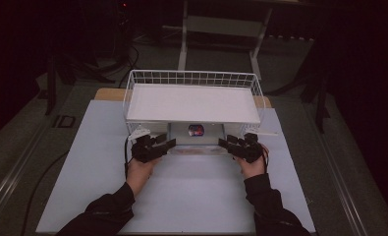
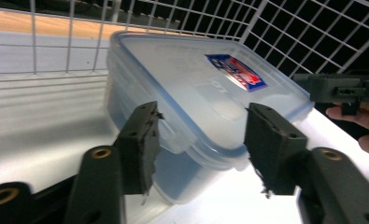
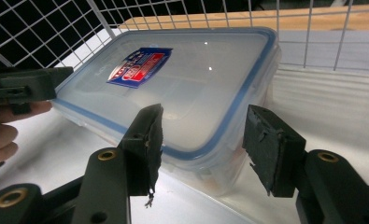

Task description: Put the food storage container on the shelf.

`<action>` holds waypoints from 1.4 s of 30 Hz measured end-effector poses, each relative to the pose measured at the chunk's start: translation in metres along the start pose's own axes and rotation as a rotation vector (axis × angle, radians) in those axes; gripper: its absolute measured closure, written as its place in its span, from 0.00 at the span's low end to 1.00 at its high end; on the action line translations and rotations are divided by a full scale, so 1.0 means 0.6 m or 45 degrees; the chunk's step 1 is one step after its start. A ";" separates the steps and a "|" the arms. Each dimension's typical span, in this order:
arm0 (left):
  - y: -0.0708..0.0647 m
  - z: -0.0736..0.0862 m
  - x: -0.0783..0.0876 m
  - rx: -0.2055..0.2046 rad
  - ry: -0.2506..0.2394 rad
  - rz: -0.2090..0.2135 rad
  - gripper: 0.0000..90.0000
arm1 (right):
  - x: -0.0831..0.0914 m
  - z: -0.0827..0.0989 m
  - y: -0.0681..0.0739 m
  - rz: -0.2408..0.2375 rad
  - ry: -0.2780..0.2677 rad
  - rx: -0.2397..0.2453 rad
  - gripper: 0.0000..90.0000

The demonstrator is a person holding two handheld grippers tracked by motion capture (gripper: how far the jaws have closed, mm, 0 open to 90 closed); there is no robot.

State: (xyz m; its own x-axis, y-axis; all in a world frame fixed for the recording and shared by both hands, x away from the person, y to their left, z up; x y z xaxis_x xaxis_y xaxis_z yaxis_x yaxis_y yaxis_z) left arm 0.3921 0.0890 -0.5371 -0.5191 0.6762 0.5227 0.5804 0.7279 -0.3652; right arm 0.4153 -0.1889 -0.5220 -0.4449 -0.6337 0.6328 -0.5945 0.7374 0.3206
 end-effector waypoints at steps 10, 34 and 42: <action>-0.024 0.005 0.033 -0.051 0.014 0.010 0.39 | 0.020 0.006 0.040 0.053 -0.032 0.105 0.49; -0.066 0.050 0.125 -0.219 0.027 0.050 0.01 | -0.012 0.053 0.115 0.040 0.063 0.229 0.90; -0.066 0.069 0.127 -0.255 0.030 0.032 0.01 | -0.049 0.052 0.125 0.061 0.135 0.267 1.00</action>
State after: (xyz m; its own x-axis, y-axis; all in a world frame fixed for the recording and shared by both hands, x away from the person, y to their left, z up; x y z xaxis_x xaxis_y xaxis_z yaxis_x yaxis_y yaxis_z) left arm 0.3034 0.1163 -0.5149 -0.4897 0.6891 0.5342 0.7072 0.6722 -0.2189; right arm 0.3632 -0.1223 -0.5387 -0.4094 -0.5632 0.7178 -0.7055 0.6943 0.1424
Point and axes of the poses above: each handheld gripper's, and its own axes: x roughly backward along the jaws, z roughly out of its underside, y roughly to its left, the point moved 6 cm from there along -x, roughly forward along the jaws, and after that the axes turned 14 degrees about y, right-handed, at the moved point
